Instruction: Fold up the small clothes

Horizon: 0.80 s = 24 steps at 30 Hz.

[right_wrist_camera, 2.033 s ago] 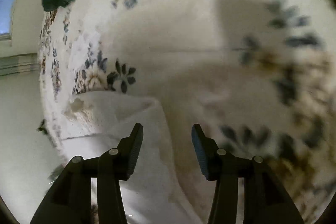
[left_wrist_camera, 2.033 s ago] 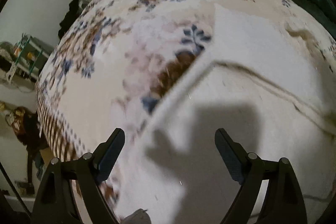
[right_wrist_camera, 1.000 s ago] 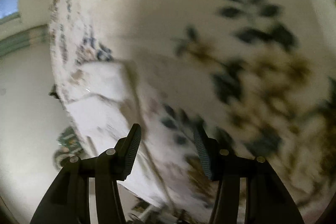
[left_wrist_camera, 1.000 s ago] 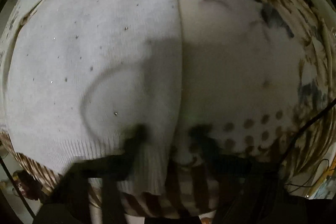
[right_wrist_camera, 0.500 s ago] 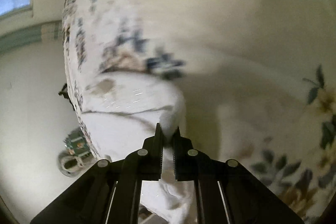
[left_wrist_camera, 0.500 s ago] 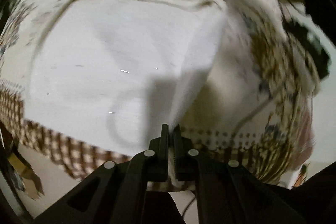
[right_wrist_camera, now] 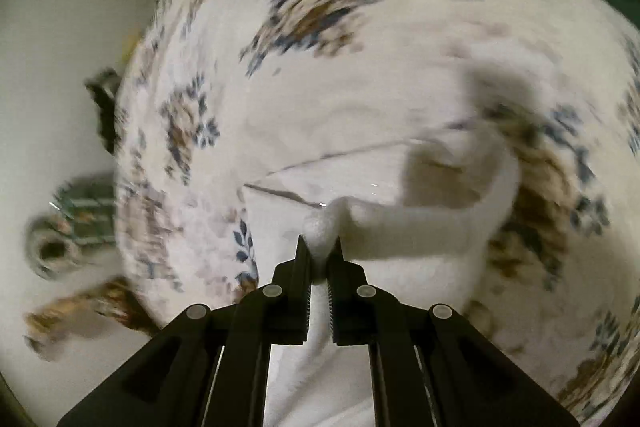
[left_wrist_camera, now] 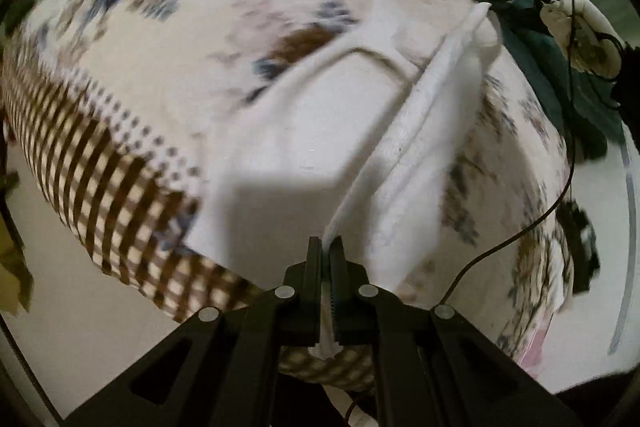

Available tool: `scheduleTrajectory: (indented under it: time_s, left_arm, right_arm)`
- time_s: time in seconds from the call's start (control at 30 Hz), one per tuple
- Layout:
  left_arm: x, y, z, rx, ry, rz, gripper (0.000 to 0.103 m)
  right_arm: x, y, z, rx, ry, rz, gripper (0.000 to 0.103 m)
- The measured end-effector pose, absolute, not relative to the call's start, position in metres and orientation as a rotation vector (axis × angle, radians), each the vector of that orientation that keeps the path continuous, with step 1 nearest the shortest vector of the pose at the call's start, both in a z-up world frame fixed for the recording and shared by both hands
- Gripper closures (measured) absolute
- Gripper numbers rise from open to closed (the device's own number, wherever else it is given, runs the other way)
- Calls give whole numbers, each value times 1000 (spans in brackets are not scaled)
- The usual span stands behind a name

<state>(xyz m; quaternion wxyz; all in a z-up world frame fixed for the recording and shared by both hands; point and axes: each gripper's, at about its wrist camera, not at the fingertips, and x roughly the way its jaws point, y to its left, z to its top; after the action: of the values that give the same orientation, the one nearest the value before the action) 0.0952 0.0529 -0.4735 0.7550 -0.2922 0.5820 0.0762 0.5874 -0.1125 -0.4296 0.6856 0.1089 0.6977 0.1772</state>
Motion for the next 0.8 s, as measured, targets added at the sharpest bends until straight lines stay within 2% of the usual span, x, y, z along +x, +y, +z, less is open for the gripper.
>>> scheduleTrajectory:
  time_s: [0.1, 0.27, 0.43, 0.5, 0.57, 0.67, 0.8]
  left_arm:
    - [87, 94, -521, -765, 1302, 177, 101]
    - [79, 128, -578, -891, 1328, 172, 101]
    - [85, 151, -592, -909, 1325, 149, 101]
    - [89, 157, -594, -912, 1329, 131, 102]
    - [91, 162, -595, -899, 1344, 127, 102]
    - [88, 171, -597, -916, 1360, 118, 102]
    - [81, 180, -591, -923, 1359, 89, 100]
  right_arm:
    - [594, -39, -462, 115, 1603, 359, 96]
    - [598, 26, -520, -2, 1644, 286, 96]
    - [602, 46, -560, -47, 1676, 224, 95]
    - [595, 40, -561, -28, 1711, 238, 88]
    - [573, 23, -549, 8, 1746, 300, 72]
    - [522, -13, -525, 59, 1766, 371, 54]
    - [409, -98, -516, 203, 1879, 358, 52]
